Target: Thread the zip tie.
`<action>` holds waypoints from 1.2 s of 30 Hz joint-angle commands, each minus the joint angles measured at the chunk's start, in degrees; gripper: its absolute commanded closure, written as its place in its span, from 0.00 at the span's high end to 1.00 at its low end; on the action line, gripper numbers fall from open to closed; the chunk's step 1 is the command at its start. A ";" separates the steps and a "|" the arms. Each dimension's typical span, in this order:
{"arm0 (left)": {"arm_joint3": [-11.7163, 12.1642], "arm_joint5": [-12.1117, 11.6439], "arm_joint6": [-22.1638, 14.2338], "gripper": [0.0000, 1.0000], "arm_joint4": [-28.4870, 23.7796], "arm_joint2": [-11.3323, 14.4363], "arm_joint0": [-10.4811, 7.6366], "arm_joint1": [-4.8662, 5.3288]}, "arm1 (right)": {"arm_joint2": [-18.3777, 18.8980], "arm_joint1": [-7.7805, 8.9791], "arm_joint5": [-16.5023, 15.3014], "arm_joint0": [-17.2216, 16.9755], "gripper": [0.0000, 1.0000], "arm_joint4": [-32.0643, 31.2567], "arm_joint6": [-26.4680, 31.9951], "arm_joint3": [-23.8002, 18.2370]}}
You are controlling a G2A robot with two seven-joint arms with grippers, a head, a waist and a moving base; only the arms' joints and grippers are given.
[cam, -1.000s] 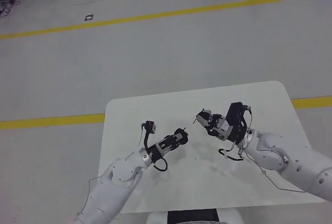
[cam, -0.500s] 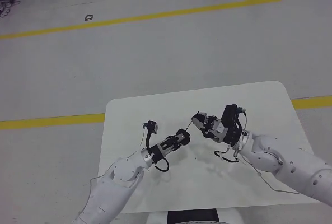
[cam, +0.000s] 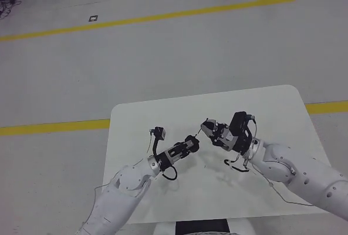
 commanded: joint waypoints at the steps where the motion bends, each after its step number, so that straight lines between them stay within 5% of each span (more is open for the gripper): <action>1: 0.00 0.00 0.00 0.00 0.00 0.00 0.00 0.00 | 0.44 -0.28 -0.32 -0.38 0.00 -0.11 0.35 0.17; 36: 0.00 0.00 0.00 0.00 0.00 0.00 0.00 0.00 | 6.47 -4.14 -1.32 -4.86 0.00 -3.39 3.77 0.64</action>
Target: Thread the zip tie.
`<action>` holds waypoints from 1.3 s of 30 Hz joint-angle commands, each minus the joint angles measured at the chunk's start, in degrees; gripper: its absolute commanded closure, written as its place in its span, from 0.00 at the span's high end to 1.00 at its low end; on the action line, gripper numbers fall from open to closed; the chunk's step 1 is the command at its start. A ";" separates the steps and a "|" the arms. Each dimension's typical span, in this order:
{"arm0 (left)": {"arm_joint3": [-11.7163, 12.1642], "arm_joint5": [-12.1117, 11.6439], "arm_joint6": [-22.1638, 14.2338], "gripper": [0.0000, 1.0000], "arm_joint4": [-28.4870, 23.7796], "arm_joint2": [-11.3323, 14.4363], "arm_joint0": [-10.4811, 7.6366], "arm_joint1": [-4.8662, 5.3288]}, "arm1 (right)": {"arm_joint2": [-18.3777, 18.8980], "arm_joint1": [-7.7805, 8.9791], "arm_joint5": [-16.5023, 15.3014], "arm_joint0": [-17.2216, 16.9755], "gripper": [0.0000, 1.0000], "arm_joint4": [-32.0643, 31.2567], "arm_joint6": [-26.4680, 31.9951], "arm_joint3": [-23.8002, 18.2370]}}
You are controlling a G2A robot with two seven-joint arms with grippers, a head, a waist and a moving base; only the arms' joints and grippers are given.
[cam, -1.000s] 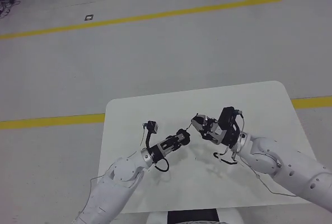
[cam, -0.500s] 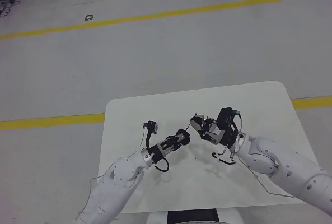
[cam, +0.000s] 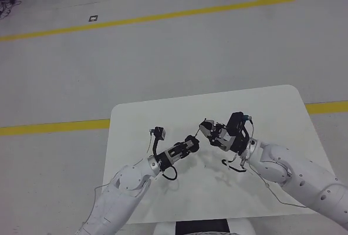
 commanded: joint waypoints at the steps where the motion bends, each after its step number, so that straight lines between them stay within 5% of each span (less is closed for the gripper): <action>1: 0.00 0.00 0.00 0.00 0.00 0.00 0.00 0.00 | 0.25 -0.09 0.00 -0.19 0.00 -0.17 0.12 -0.07; 39: -0.25 -0.02 0.93 0.00 -0.43 0.76 -0.28 -0.07 | 0.65 -1.31 0.00 -1.12 0.00 -0.51 2.36 0.16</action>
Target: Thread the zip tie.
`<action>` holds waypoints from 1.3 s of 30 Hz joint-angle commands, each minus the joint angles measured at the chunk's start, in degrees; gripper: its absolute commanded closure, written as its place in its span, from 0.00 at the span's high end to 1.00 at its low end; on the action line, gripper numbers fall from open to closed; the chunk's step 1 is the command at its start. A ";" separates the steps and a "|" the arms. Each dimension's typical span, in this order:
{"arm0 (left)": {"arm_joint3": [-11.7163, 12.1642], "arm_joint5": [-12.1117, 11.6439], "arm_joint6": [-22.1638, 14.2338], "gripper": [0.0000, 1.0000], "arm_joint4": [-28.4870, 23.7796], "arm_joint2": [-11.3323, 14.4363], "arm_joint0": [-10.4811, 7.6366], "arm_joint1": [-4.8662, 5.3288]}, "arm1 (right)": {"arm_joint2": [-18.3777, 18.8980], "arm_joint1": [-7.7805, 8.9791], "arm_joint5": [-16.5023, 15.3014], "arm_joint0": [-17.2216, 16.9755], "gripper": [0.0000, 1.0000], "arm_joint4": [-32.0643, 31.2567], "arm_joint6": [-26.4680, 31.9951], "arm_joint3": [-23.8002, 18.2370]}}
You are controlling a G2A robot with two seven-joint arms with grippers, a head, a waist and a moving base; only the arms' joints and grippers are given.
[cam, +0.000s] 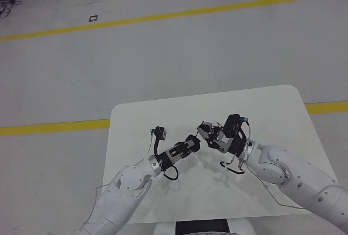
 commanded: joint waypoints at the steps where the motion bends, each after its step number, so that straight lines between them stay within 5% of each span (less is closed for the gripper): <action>1: 0.06 -0.02 -0.02 0.00 -0.08 0.03 -0.04 0.01 | -0.06 -0.01 0.00 0.03 0.00 0.22 -0.29 0.01; 39: -0.45 -0.09 -0.11 0.00 -1.95 -0.62 -0.10 -0.15 | -2.15 0.20 0.00 1.72 0.00 4.23 -0.04 2.35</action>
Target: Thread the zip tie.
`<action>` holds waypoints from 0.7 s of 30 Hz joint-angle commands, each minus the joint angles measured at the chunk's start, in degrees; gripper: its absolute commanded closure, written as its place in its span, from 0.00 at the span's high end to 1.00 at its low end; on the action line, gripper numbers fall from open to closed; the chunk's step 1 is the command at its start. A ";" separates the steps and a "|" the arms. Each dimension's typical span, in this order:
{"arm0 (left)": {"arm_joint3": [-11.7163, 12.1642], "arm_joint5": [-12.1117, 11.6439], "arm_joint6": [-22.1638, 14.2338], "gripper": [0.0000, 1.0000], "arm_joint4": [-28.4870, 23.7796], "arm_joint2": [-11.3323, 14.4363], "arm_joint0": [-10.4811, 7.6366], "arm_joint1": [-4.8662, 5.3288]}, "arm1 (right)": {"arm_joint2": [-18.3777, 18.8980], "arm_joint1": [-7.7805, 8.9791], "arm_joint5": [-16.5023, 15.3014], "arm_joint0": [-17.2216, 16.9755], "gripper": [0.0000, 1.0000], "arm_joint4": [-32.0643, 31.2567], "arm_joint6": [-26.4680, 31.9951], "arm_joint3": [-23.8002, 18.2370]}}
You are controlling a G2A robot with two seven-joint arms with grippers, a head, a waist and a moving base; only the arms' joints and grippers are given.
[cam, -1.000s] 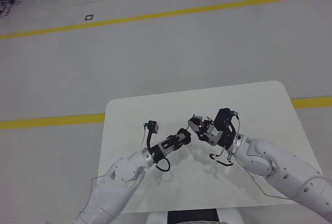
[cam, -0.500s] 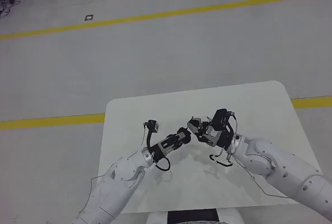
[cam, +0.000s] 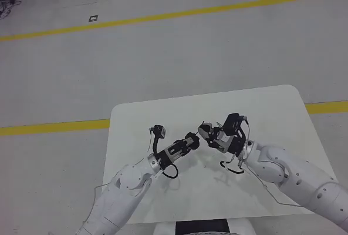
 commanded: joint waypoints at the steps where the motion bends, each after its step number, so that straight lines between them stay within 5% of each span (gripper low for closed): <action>1: 0.02 0.00 0.01 0.00 0.08 -0.03 0.01 -0.02 | 0.21 -0.03 0.00 -0.10 0.00 -0.08 -0.25 0.13; 21: -0.08 0.56 0.75 0.00 1.15 0.77 -0.12 -0.15 | 1.46 0.02 0.00 -1.35 0.00 -2.85 0.76 -0.89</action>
